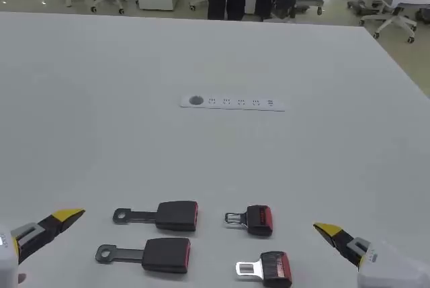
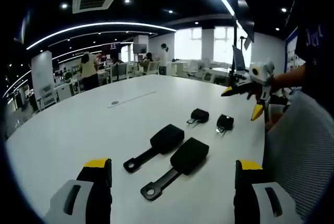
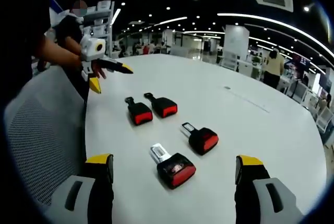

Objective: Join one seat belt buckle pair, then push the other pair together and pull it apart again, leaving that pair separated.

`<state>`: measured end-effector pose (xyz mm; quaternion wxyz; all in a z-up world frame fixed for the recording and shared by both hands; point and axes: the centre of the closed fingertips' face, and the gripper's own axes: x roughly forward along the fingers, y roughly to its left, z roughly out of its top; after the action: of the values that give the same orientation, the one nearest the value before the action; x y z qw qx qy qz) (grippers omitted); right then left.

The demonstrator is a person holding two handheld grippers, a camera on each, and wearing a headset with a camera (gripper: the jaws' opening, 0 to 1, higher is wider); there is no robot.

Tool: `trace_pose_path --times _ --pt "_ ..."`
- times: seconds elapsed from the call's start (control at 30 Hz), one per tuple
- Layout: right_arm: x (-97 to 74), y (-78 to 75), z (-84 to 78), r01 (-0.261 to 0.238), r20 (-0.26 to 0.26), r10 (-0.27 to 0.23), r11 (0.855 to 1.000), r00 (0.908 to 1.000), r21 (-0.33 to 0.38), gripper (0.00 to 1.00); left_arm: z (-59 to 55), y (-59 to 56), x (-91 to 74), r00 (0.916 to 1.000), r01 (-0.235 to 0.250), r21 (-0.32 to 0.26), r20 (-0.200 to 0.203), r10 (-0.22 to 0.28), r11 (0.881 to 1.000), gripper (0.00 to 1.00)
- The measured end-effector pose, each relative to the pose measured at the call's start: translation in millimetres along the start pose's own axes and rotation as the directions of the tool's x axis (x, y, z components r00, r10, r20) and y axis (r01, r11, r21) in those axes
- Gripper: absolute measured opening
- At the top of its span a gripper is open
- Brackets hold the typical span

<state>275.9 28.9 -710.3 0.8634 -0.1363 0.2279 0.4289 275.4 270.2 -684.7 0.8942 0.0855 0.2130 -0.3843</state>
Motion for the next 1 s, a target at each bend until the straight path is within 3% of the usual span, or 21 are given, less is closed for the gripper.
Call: trace_pose_path --times 0.5,1.0 --pt "-0.2 -0.3 2.7 0.003 0.002 -0.003 1.0 1.0 -0.015 0.99 -1.0 -1.5 0.0 1.0 0.004 0.007 -0.001 -0.004 1.0 1.0" --pt "2.3 -5.1 -4.6 -0.018 -0.054 0.013 0.996 0.9984 -0.083 0.95 0.4 -4.9 11.1 0.9984 0.051 0.039 -0.028 -0.049 0.998 0.96"
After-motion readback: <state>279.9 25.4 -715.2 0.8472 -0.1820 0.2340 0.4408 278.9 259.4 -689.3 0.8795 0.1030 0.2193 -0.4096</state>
